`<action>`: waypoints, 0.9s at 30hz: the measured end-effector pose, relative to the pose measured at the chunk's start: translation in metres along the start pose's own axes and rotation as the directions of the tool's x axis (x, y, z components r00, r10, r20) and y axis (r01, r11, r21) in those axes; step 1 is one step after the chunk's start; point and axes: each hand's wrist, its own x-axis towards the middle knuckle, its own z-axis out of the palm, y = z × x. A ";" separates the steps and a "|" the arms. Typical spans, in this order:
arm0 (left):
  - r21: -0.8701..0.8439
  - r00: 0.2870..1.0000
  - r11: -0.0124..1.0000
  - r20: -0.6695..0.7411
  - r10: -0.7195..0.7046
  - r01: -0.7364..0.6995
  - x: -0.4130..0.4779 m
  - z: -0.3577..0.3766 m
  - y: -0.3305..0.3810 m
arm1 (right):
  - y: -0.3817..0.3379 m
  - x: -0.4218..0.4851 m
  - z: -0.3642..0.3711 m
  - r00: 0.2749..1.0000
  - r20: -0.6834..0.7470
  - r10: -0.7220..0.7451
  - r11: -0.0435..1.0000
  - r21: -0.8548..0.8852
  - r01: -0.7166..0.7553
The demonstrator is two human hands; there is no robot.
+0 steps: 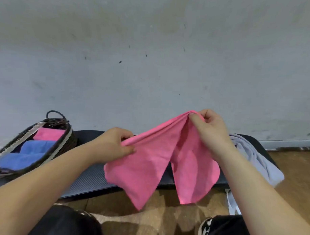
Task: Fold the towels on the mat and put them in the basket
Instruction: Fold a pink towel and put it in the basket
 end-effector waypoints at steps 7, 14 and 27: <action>-0.114 0.927 0.950 -0.213 -0.310 0.291 -0.049 -0.019 -0.087 | 0.007 -0.006 0.033 0.915 0.399 0.054 0.911 -0.396 0.118; -0.703 0.935 0.657 0.035 -0.352 0.274 -0.067 -0.030 -0.117 | 0.000 -0.009 0.047 0.846 0.531 -0.043 0.949 -0.244 0.201; -0.430 0.854 0.768 0.015 -0.520 0.476 0.048 -0.004 -0.167 | 0.096 0.050 0.097 0.934 0.314 0.169 0.835 -0.549 0.034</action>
